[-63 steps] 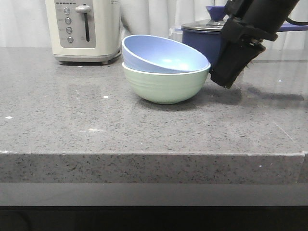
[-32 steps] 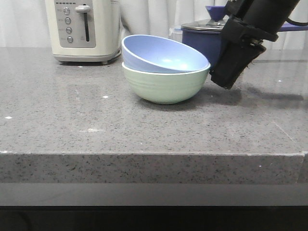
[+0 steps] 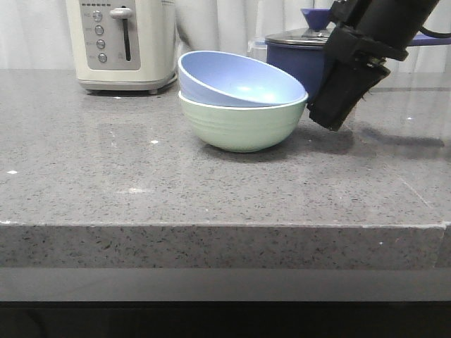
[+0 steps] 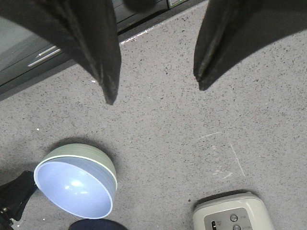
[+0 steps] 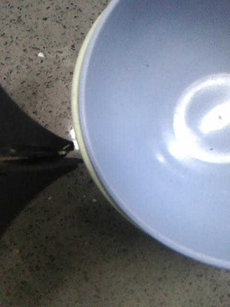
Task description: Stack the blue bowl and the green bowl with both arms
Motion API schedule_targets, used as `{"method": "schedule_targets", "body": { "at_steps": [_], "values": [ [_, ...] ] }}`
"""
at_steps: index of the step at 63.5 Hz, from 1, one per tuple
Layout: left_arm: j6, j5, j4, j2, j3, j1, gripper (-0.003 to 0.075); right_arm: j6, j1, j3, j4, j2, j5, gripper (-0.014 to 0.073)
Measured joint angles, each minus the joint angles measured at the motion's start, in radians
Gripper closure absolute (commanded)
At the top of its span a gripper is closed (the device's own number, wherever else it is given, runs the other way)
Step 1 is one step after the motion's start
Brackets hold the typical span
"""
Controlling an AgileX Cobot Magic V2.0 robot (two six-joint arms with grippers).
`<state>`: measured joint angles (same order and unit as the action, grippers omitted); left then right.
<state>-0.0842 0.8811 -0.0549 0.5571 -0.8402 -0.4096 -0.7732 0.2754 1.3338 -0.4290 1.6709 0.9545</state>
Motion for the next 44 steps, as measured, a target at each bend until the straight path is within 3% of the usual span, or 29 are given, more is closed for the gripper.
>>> {"method": "schedule_targets", "body": {
  "at_steps": [21,44],
  "values": [
    [0.0,-0.012,0.0,0.0,0.002,0.0,0.0365,0.04,0.0,0.002,0.0,-0.018,0.047,0.0657],
    [0.0,-0.019,0.0,0.0,0.002,0.0,0.0365,0.351,0.0,-0.09,0.007,-0.35,0.017,0.0648]
  ]
}}
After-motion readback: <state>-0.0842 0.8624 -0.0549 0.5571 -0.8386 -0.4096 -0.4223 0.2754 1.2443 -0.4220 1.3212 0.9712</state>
